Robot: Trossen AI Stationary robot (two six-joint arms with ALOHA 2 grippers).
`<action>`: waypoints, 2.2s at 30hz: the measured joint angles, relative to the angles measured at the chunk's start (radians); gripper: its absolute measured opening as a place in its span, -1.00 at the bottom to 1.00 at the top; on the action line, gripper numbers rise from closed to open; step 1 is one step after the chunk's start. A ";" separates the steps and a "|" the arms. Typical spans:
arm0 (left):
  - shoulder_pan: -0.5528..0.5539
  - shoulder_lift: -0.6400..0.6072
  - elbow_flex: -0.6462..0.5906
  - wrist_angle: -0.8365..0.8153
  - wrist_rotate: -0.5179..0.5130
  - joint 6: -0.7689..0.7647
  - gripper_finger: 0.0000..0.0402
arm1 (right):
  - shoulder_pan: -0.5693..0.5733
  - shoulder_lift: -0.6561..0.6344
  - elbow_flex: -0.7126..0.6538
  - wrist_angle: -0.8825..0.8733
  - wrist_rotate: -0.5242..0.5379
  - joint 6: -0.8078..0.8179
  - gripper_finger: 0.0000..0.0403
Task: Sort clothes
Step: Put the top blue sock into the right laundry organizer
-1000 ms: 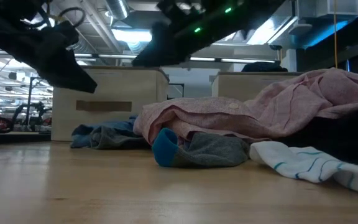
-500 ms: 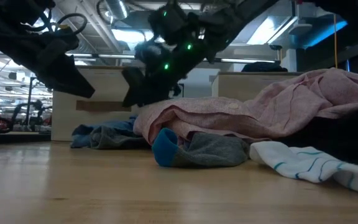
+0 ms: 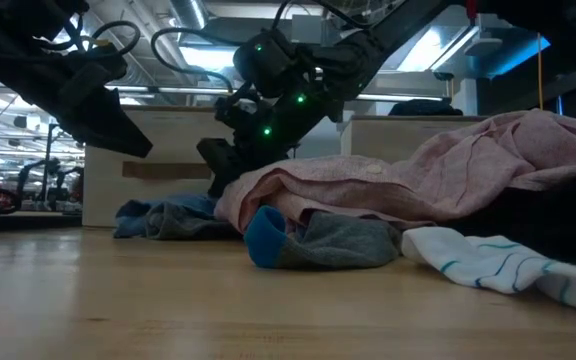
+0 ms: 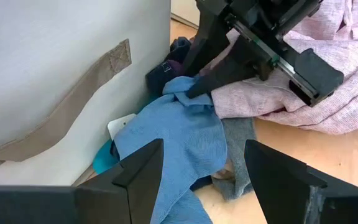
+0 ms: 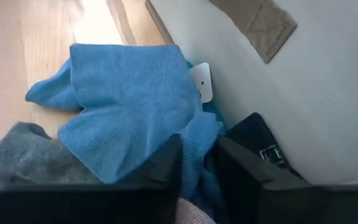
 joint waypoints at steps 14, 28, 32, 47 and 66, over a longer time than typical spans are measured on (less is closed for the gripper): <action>0.000 0.000 0.000 0.001 0.001 -0.007 0.08 | 0.075 -0.126 -0.001 -0.052 0.146 -0.157 -0.97; 0.000 0.000 0.000 0.000 0.001 -0.006 0.08 | 0.146 -0.432 -0.001 -0.224 0.348 -0.321 -0.96; -0.001 0.000 0.000 0.000 0.001 -0.006 0.08 | 0.144 -0.527 -0.001 -0.271 0.447 -0.381 -0.93; -0.001 0.000 0.000 0.002 0.000 -0.006 0.08 | 0.008 -0.833 0.000 -0.322 0.785 -0.624 -0.92; -0.001 0.000 0.000 0.001 0.000 -0.006 0.08 | -0.445 -0.737 -0.061 -0.760 0.257 0.029 -0.92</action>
